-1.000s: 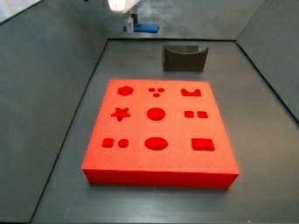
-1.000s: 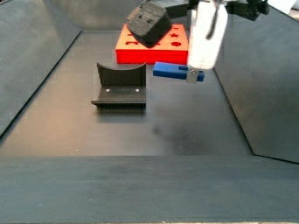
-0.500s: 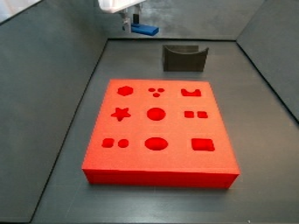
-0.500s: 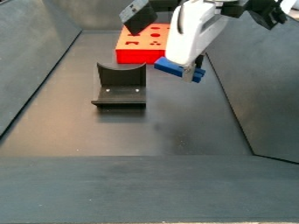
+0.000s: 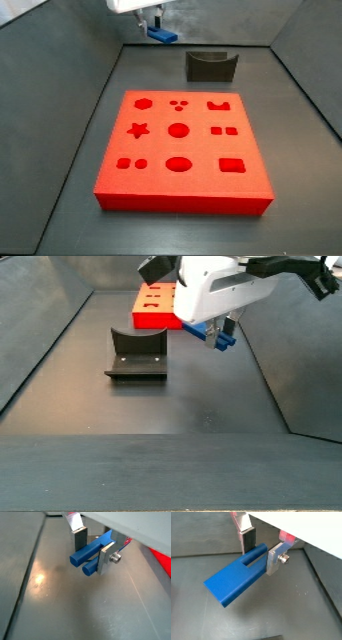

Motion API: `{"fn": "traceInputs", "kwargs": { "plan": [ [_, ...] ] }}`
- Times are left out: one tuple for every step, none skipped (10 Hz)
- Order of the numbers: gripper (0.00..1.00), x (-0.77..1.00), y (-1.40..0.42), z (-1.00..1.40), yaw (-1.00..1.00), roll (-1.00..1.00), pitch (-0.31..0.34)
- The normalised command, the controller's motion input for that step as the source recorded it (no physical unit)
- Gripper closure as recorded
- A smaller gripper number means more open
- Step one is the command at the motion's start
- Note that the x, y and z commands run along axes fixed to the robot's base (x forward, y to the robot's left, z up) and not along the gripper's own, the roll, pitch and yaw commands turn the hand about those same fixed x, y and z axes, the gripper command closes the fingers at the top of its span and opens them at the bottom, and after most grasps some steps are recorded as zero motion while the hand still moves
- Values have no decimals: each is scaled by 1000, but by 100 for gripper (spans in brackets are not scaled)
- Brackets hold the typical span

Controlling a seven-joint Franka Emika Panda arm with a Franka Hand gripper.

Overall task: Pick up the square-circle object. Move up. Rotate the square-circle object. Place the square-circle object on the fixture. Regrasp the square-circle object. Move to above the board. Insert the square-circle object.
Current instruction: Rotate the square-circle object.

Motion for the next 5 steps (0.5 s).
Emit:
{"fn": "traceInputs", "kwargs": {
  "plan": [
    [100,17,24,-11,-1000,-11,-11],
    [100,16,23,-11,-1000,-13,-12],
    [100,16,24,-11,-1000,-14,-14],
    [100,16,24,-11,-1000,-16,-15],
    [100,16,24,-11,-1000,-19,-18]
  ]
}}
